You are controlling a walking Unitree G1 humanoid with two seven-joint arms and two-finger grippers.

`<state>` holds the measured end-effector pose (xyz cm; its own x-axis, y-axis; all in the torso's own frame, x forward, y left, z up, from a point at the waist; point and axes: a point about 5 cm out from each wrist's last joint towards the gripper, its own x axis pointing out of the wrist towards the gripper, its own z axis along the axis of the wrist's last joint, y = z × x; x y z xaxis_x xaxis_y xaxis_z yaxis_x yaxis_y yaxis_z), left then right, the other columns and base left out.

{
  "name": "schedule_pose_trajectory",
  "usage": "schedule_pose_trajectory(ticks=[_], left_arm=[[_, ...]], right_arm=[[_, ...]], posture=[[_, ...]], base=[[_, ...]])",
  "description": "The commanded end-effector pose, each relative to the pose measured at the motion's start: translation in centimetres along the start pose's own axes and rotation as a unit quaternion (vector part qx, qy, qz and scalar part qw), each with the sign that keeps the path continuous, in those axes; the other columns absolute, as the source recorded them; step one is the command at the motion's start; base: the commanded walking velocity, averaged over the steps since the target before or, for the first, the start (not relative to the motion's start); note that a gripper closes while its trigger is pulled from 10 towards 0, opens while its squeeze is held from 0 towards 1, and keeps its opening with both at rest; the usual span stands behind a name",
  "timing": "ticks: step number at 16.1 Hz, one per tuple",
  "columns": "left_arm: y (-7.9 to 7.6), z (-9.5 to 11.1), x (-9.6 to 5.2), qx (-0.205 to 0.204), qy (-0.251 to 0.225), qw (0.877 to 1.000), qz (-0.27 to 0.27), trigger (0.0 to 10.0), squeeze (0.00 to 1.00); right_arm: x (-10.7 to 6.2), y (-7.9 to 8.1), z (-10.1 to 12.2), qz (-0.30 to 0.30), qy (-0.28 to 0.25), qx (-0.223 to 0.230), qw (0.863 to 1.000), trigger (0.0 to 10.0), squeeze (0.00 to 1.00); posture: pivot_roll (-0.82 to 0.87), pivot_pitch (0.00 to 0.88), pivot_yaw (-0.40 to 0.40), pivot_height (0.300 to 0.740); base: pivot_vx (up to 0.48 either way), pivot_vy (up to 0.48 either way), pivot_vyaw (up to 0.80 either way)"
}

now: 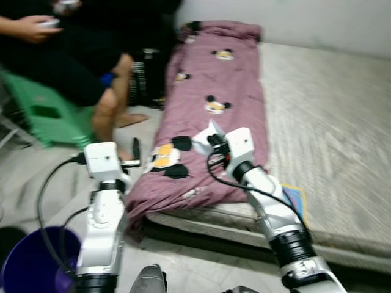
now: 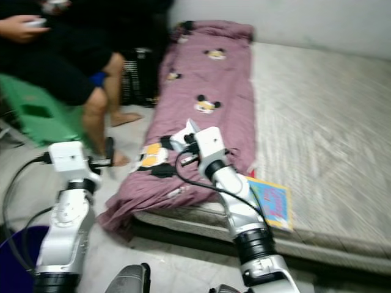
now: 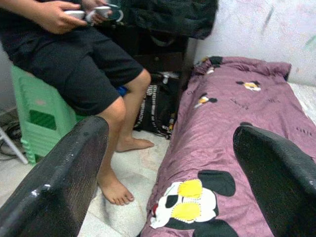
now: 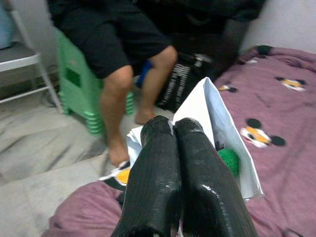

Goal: Clean up the room

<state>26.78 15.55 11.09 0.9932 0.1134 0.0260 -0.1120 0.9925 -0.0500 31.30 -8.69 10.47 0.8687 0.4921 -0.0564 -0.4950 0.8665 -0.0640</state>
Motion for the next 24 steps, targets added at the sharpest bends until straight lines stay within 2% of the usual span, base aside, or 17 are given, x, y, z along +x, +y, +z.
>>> schedule_pose_trajectory(ticks=[1, 4, 6, 11, 13, 22, 24], left_arm=[[-0.1, 0.0, 0.2, -0.001, 0.003, 1.000, -0.002, 10.0, 0.00], [0.2, -0.4, -0.5, -0.003, 0.006, 1.000, 0.002, 10.0, 0.00], [0.5, -0.6, -0.8, 0.003, 0.011, 1.000, 0.001, 10.0, 0.00], [-0.1, -0.4, -0.5, 0.002, 0.007, 1.000, 0.000, 10.0, 0.00], [-0.3, -0.4, -0.6, 0.007, 0.000, 1.000, -0.015, 10.0, 0.00], [-0.5, -0.6, -0.8, 0.006, 0.003, 1.000, -0.020, 10.0, 0.00], [-0.3, -0.4, -0.9, 0.005, 0.001, 1.000, -0.008, 10.0, 0.00]], right_arm=[[0.4, 0.4, 0.3, 0.015, -0.002, 0.000, 1.000, 10.0, 0.00], [0.8, 0.8, 0.3, 0.019, -0.003, 0.002, 1.000, 10.0, 0.00], [0.7, 1.3, 0.5, 0.028, -0.015, -0.017, 0.999, 10.0, 0.00], [0.4, 1.7, 0.1, 0.033, -0.013, -0.005, 0.999, 10.0, 0.00], [0.4, 1.9, 0.1, 0.038, -0.016, -0.008, 0.999, 10.0, 0.00], [0.6, 1.7, 0.3, 0.039, -0.019, -0.009, 0.999, 10.0, 0.00], [0.9, 2.0, 0.2, 0.039, -0.016, 0.002, 0.999, 10.0, 0.00]], posture=[[0.02, 0.000, -0.044, 0.740], [0.03, 0.000, -0.045, 0.740], [0.03, 0.000, -0.041, 0.740], [0.03, 0.000, -0.039, 0.740], [0.03, 0.000, -0.042, 0.740], [0.03, 0.000, -0.035, 0.740], [0.06, 0.000, -0.060, 0.740]], base=[[0.000, 0.000, 0.00], [0.000, 0.000, 0.00], [0.000, 0.000, 0.80], [0.000, 0.000, 0.80], [0.000, 0.000, 0.80], [0.000, 0.000, 0.79], [0.000, 0.000, 0.00]])
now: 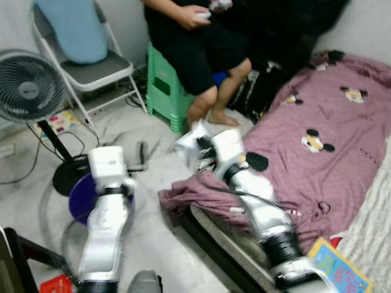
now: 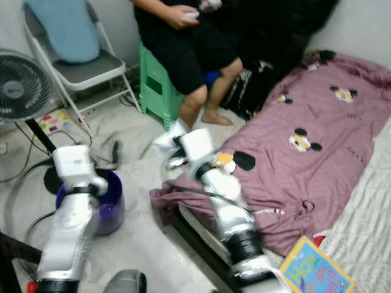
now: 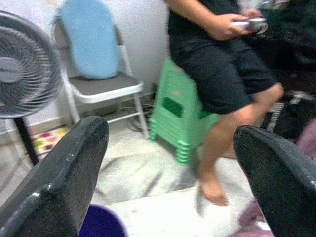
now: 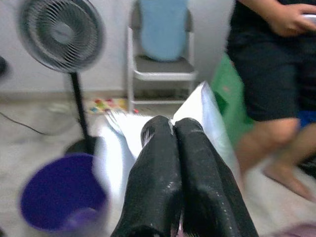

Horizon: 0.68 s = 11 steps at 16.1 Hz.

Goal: Clean up the room

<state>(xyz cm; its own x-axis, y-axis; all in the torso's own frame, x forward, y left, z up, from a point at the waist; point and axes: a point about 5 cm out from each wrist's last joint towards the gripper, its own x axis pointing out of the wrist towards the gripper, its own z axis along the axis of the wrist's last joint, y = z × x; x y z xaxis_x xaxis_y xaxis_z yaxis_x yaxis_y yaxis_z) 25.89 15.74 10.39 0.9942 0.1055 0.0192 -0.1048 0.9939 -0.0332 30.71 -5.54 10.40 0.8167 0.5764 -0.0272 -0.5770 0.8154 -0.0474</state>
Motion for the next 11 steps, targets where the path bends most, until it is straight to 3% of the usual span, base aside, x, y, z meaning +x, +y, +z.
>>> schedule_pose_trajectory(ticks=[1, 5, 9, 11], left_arm=[[-0.4, 0.3, -0.2, -0.003, -0.004, 1.000, 0.003, 10.0, 0.00], [0.9, -0.1, -1.3, -0.005, 0.000, 0.999, 0.041, 10.0, 0.00], [0.3, 0.1, -0.5, -0.005, -0.003, 1.000, 0.023, 10.0, 0.00], [0.0, 0.3, -0.1, -0.006, -0.004, 1.000, 0.015, 10.0, 0.00]], right_arm=[[-0.1, -0.8, 0.0, -0.004, 0.002, -0.004, 1.000, 10.0, 0.00], [0.9, 0.5, 0.2, 0.031, 0.003, -0.005, 0.999, 10.0, 0.00], [1.0, 0.2, 0.3, 0.024, 0.000, -0.010, 1.000, 10.0, 0.00], [0.6, -0.1, 0.1, 0.016, 0.000, -0.022, 1.000, 10.0, 0.00]], posture=[[0.07, 0.000, -0.070, 0.740], [0.11, 0.000, -0.112, 0.740], [0.07, 0.000, -0.079, 0.740], [0.06, 0.000, -0.069, 0.740]], base=[[0.000, 0.000, 0.00], [0.000, 0.000, 0.00], [0.000, 0.000, 0.00], [0.000, 0.000, 0.80]])
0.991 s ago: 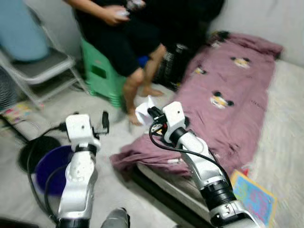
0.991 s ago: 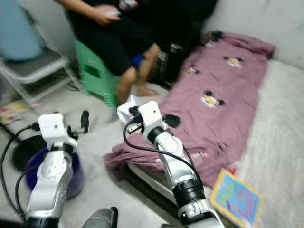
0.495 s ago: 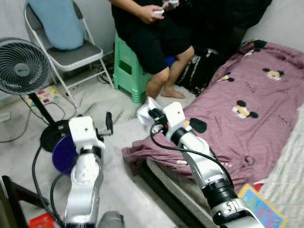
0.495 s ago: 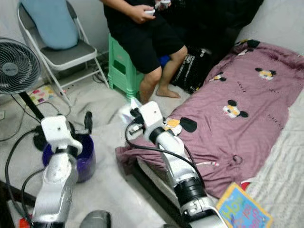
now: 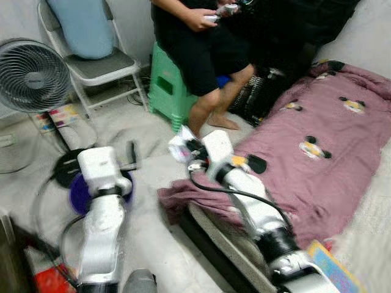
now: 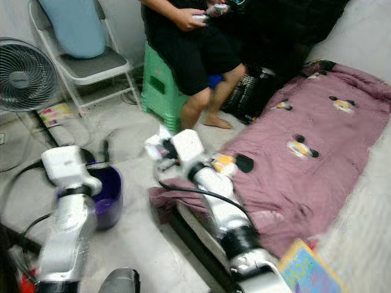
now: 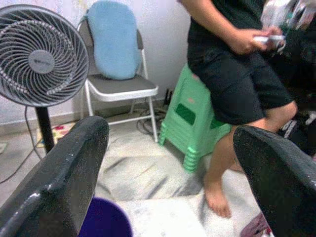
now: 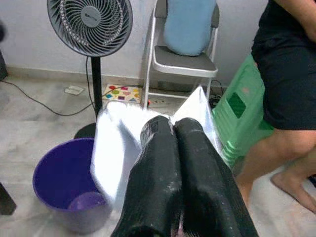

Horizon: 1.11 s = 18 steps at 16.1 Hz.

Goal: Clean up the room

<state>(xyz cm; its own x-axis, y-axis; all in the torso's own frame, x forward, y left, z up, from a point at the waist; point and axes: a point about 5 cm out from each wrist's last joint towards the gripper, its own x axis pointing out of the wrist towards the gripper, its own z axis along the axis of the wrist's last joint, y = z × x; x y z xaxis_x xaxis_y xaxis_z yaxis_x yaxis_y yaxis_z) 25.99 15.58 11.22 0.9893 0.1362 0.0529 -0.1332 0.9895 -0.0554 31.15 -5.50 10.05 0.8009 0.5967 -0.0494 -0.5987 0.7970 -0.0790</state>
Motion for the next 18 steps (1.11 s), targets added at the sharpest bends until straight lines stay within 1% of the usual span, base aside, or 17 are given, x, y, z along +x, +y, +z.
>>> schedule_pose_trajectory(ticks=[1, 7, 9, 18], left_arm=[[0.14, -0.52, -0.13, 0.004, 0.014, 1.000, -0.002, 10.0, 0.00], [-0.16, -0.66, -0.25, -0.001, 0.017, 1.000, -0.010, 10.0, 0.00], [0.07, -0.62, -0.33, -0.003, 0.013, 1.000, -0.008, 10.0, 0.00], [-0.30, -0.62, -0.32, -0.003, 0.012, 1.000, -0.014, 10.0, 0.00]], right_arm=[[0.08, 0.04, 0.36, -0.001, -0.010, 0.000, 1.000, 10.0, 0.00], [0.27, -0.09, 0.29, -0.001, -0.006, -0.003, 1.000, 10.0, 0.00], [0.32, -0.05, 0.33, 0.000, -0.006, -0.003, 1.000, 10.0, 0.00], [0.17, -0.01, 0.20, 0.006, -0.005, -0.006, 1.000, 10.0, 0.00]], posture=[[0.06, 0.000, -0.067, 0.740], [0.06, 0.000, -0.077, 0.740], [0.06, 0.000, -0.079, 0.740], [0.06, 0.000, -0.084, 0.740]], base=[[0.000, 0.000, 0.80], [0.000, 0.000, 0.79], [0.000, 0.000, 0.79], [0.000, 0.000, 0.79]])
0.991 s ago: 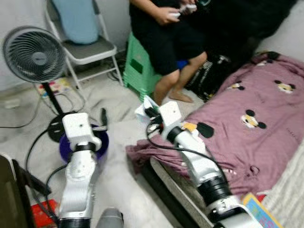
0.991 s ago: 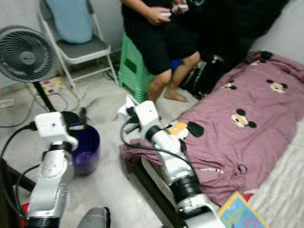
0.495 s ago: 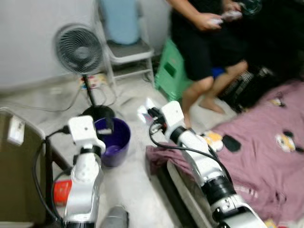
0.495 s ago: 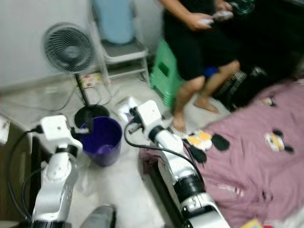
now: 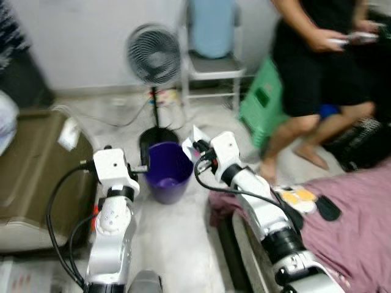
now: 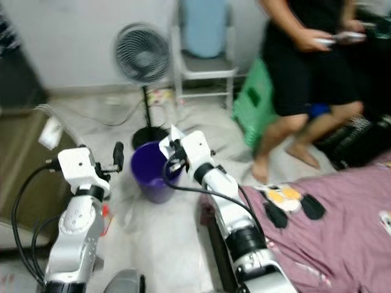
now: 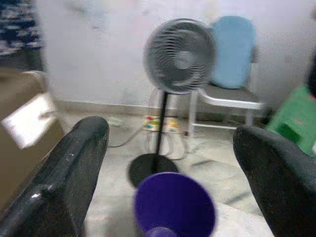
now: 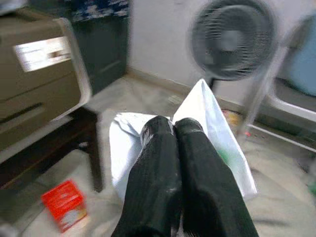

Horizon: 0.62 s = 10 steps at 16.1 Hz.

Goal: Clean up the room

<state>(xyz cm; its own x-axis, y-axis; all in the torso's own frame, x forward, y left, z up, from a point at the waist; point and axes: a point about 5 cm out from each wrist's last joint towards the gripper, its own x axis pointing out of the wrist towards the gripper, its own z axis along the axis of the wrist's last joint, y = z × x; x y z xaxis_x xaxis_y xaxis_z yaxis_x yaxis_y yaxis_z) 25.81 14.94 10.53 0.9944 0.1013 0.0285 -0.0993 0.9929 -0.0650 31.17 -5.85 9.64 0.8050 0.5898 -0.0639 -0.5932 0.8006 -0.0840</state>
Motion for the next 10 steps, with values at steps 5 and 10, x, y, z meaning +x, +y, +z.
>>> schedule_pose_trajectory(ticks=[5, 10], left_arm=[[0.36, 0.08, -0.07, 0.000, -0.001, 1.000, -0.009, 10.0, 0.00], [0.01, 0.24, -0.30, -0.010, -0.005, 1.000, -0.023, 10.0, 0.00]], right_arm=[[0.38, 0.32, 0.64, 0.009, -0.013, 0.000, 1.000, 10.0, 0.00], [0.40, 0.14, 0.59, 0.002, -0.010, -0.001, 1.000, 10.0, 0.00]], posture=[[0.06, 0.000, -0.085, 0.740], [0.06, 0.000, -0.083, 0.740]], base=[[0.000, 0.000, 0.39], [0.000, 0.000, 0.00]])
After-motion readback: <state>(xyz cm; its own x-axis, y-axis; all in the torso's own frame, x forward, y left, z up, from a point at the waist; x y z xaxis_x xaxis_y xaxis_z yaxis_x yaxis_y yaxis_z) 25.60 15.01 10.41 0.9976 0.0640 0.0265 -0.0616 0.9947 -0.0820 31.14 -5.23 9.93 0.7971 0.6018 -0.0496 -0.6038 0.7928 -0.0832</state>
